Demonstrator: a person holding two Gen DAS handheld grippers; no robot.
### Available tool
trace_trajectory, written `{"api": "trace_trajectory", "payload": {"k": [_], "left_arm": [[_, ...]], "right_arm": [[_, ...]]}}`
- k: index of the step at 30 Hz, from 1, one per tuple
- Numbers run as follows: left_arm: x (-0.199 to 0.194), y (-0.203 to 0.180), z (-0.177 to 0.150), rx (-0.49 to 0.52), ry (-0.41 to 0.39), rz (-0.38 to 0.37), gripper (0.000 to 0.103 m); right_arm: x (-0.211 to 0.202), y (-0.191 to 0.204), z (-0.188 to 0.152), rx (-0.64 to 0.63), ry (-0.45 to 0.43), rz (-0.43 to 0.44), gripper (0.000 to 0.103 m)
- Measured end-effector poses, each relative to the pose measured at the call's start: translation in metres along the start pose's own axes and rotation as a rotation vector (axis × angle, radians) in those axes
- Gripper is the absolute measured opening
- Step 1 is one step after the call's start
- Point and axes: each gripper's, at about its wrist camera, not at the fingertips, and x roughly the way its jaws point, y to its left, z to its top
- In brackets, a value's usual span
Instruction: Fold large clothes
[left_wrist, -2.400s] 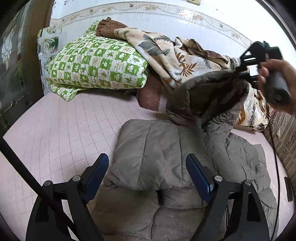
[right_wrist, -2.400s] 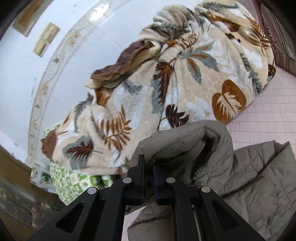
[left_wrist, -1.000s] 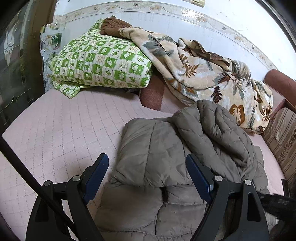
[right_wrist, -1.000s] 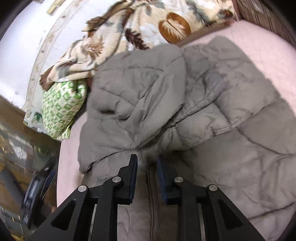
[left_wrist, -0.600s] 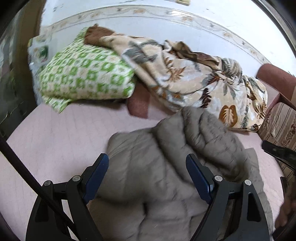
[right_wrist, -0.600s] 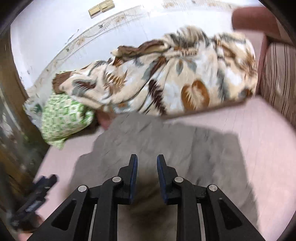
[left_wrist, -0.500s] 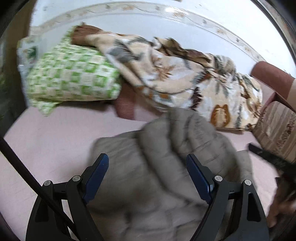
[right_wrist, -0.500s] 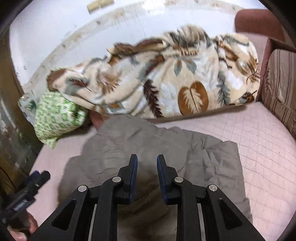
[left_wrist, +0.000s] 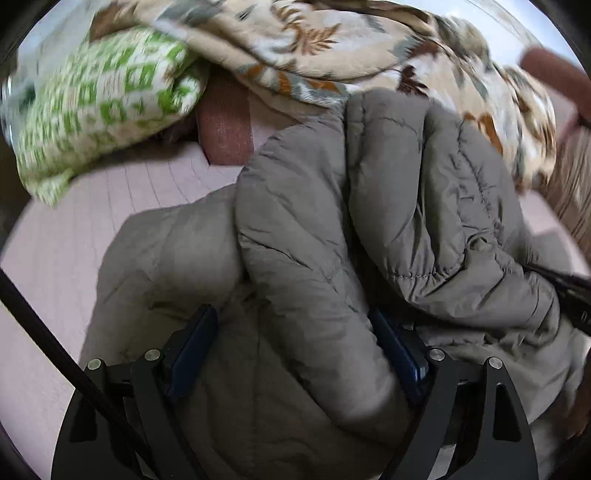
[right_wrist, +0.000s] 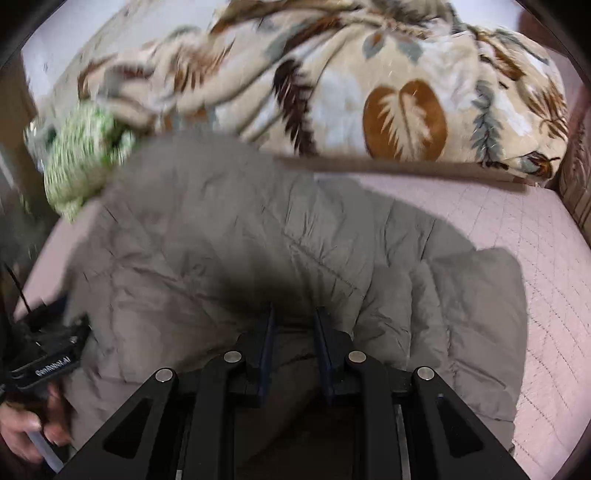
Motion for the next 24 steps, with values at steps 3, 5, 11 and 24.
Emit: {"api": "trace_trajectory", "payload": {"k": [3, 5, 11, 24], "left_arm": [[0.004, -0.005, -0.002, 0.019, 0.010, 0.030, 0.086], [0.004, -0.004, -0.004, 0.018, 0.011, 0.028, 0.086], [-0.023, 0.012, -0.002, -0.023, -0.037, -0.039, 0.083], [-0.056, -0.022, 0.020, 0.023, -0.092, -0.142, 0.083]], "right_arm": [[0.007, -0.009, -0.008, 0.043, -0.002, 0.027, 0.024], [0.007, -0.012, -0.010, 0.051, -0.007, 0.034, 0.024], [-0.026, -0.012, -0.006, 0.085, -0.062, 0.057, 0.024], [-0.049, 0.008, -0.009, 0.046, -0.117, 0.110, 0.024]]}}
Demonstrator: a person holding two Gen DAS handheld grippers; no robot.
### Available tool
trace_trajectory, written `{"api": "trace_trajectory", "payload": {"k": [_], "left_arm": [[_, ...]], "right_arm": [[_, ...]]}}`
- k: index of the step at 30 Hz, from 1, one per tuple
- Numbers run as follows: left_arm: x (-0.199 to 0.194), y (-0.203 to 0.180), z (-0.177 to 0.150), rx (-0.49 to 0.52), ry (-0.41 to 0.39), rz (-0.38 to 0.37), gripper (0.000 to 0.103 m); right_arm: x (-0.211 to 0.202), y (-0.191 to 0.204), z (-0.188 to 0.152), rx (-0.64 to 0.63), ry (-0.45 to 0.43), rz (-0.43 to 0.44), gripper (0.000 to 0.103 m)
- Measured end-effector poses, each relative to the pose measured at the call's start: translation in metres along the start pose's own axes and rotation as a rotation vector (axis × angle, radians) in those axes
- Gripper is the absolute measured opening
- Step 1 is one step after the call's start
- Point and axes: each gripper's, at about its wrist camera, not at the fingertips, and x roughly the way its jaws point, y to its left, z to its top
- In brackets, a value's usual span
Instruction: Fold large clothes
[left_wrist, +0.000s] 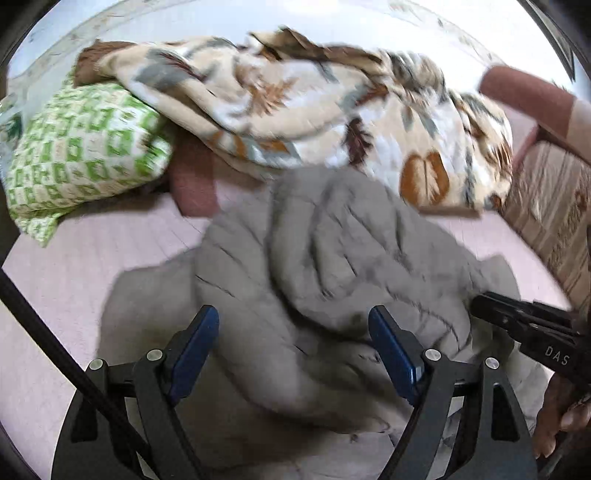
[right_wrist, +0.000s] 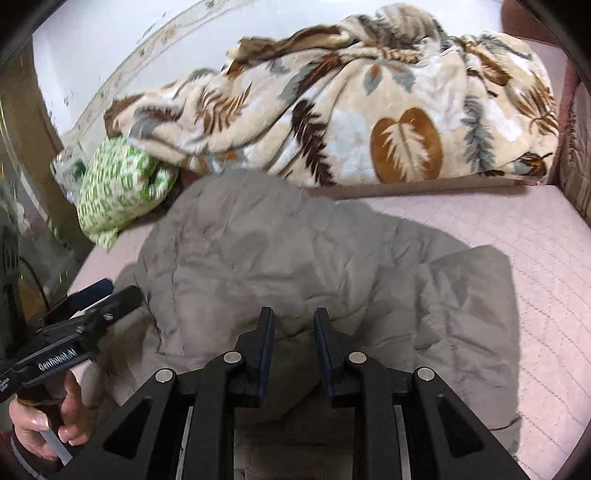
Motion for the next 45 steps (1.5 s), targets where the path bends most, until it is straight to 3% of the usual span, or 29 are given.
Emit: {"api": "trace_trajectory", "payload": {"k": [2, 7, 11, 14, 17, 19, 24, 32, 38, 45], "left_arm": [[0.011, -0.005, -0.011, 0.018, 0.026, 0.011, 0.083], [0.038, -0.014, -0.030, 0.103, 0.088, 0.089, 0.083], [0.043, -0.016, -0.031, 0.102, 0.100, 0.111, 0.083], [0.017, -0.020, -0.033, 0.111, 0.060, 0.126, 0.081], [-0.022, -0.015, -0.045, 0.072, 0.040, 0.075, 0.080], [-0.046, -0.007, -0.057, 0.052, 0.033, 0.081, 0.080], [-0.098, 0.016, -0.106, -0.021, 0.070, 0.078, 0.080], [-0.164, 0.028, -0.203, -0.097, 0.091, 0.177, 0.080], [-0.180, 0.023, -0.246, -0.099, 0.108, 0.224, 0.081], [-0.173, 0.011, -0.254, -0.024, 0.092, 0.284, 0.081]], "right_arm": [[0.004, 0.006, -0.008, -0.041, 0.008, -0.012, 0.031], [0.030, 0.006, -0.025, -0.091, 0.083, -0.051, 0.031], [0.036, 0.002, -0.025, -0.072, 0.103, -0.049, 0.031], [0.021, 0.004, -0.022, -0.040, 0.095, -0.058, 0.031], [-0.020, 0.009, -0.030, 0.012, 0.050, -0.002, 0.031], [-0.050, 0.013, -0.045, 0.027, 0.032, 0.007, 0.031], [-0.106, 0.024, -0.101, 0.052, 0.020, 0.047, 0.037], [-0.157, 0.025, -0.181, 0.095, 0.040, 0.073, 0.037], [-0.170, 0.032, -0.214, 0.029, 0.036, -0.023, 0.037], [-0.156, 0.041, -0.237, -0.042, 0.081, -0.070, 0.040]]}}
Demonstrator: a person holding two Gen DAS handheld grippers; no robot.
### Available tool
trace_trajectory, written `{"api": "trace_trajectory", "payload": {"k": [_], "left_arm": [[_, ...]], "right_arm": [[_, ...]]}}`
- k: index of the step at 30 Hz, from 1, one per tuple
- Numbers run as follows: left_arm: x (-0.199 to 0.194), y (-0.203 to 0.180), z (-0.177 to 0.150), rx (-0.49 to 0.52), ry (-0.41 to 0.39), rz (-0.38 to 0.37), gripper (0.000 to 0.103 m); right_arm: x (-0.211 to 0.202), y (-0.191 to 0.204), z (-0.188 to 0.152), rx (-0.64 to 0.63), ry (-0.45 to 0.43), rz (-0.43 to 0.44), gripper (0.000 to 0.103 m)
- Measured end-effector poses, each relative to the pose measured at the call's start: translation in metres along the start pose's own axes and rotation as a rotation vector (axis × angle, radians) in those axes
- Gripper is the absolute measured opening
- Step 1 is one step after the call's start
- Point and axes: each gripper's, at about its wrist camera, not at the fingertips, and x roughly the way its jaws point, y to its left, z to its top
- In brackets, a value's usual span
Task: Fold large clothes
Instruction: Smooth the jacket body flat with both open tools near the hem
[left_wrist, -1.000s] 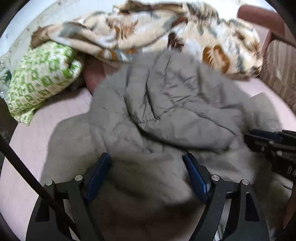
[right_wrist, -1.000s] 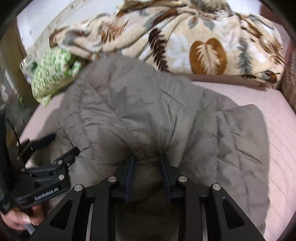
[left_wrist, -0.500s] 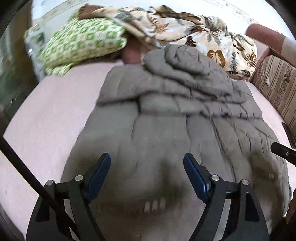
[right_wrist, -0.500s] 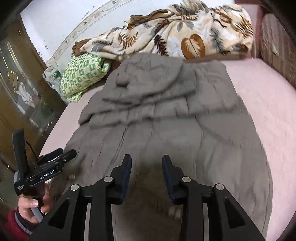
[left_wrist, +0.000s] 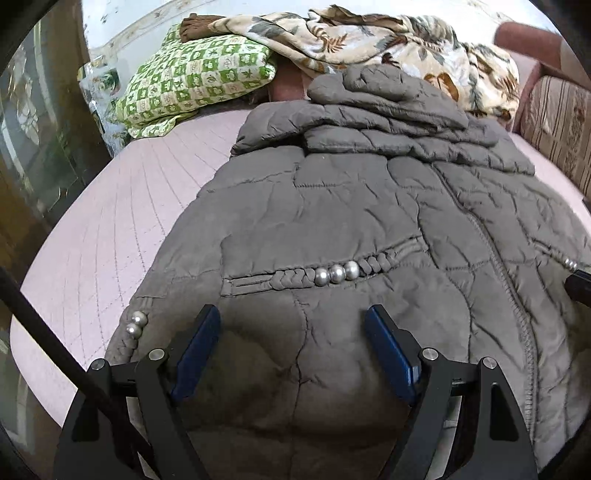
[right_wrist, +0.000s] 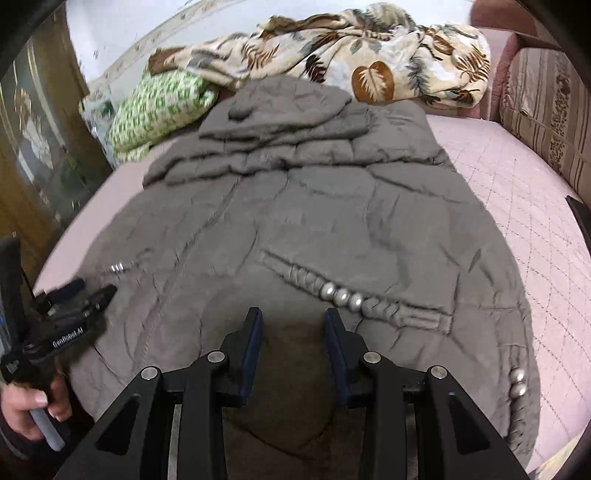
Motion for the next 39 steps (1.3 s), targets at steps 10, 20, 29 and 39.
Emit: {"api": "trace_trajectory", "payload": {"k": [10, 20, 29, 39], "left_arm": [[0.010, 0.000, -0.002, 0.015, 0.005, 0.007, 0.086], [0.010, -0.001, -0.003, 0.027, -0.005, 0.010, 0.087], [0.008, 0.000, -0.005, 0.039, -0.018, 0.005, 0.087], [0.008, -0.001, -0.006, 0.038, -0.019, 0.005, 0.087]], "right_arm": [[0.018, 0.009, -0.006, -0.059, 0.014, -0.056, 0.049], [0.018, 0.011, -0.009, -0.076, 0.002, -0.075, 0.053], [0.018, 0.010, -0.010, -0.074, -0.003, -0.082, 0.057], [0.018, 0.011, -0.010, -0.074, -0.004, -0.081, 0.060]]}}
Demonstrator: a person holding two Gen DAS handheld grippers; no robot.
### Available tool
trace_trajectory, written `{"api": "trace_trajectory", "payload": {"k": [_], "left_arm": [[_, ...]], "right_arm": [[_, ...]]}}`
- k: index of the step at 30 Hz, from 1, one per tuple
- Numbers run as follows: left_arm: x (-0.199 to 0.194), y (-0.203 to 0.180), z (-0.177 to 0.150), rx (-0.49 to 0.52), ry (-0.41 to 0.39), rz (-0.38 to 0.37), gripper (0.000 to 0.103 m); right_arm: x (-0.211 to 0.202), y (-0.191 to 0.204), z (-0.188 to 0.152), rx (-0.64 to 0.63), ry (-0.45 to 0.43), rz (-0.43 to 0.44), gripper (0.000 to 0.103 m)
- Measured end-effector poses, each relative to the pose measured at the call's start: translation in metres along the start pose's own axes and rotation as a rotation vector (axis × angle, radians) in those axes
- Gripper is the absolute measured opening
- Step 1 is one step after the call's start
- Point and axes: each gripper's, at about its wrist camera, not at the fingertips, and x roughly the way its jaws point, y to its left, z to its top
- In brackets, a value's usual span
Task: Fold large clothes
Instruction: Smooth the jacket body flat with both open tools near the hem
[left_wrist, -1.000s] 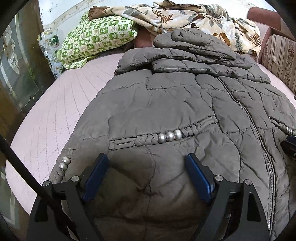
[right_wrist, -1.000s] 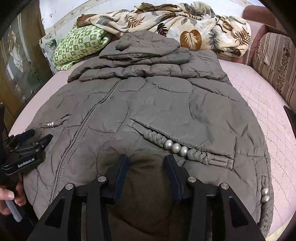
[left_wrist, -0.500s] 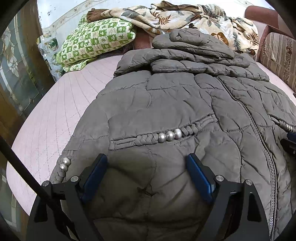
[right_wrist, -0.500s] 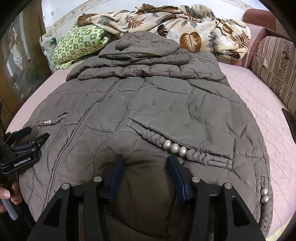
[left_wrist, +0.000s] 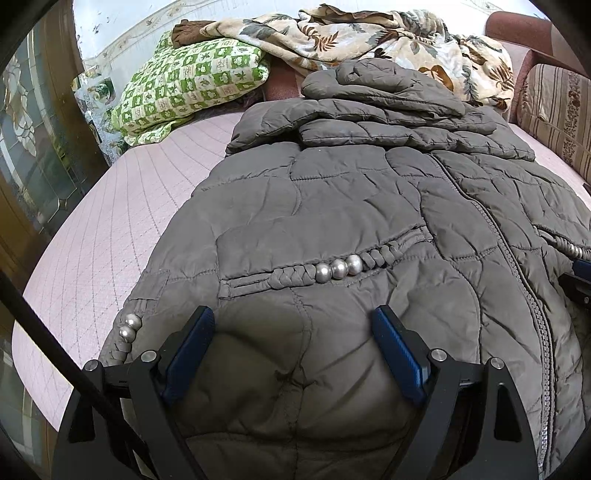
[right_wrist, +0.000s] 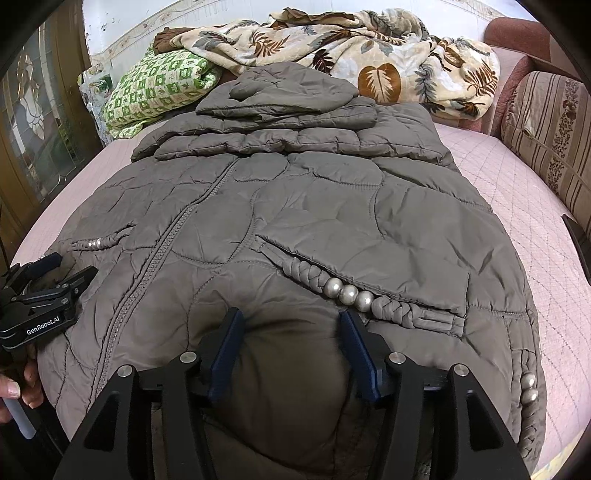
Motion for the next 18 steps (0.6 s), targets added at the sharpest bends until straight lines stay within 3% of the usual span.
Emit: {"api": "trace_trajectory", "payload": {"k": [18], "left_arm": [[-0.0012, 0.0029, -0.0015, -0.008, 0.006, -0.005, 0.091]], "right_arm": [[0.0002, -0.0012, -0.0020, 0.019, 0.003, 0.018, 0.069]]}}
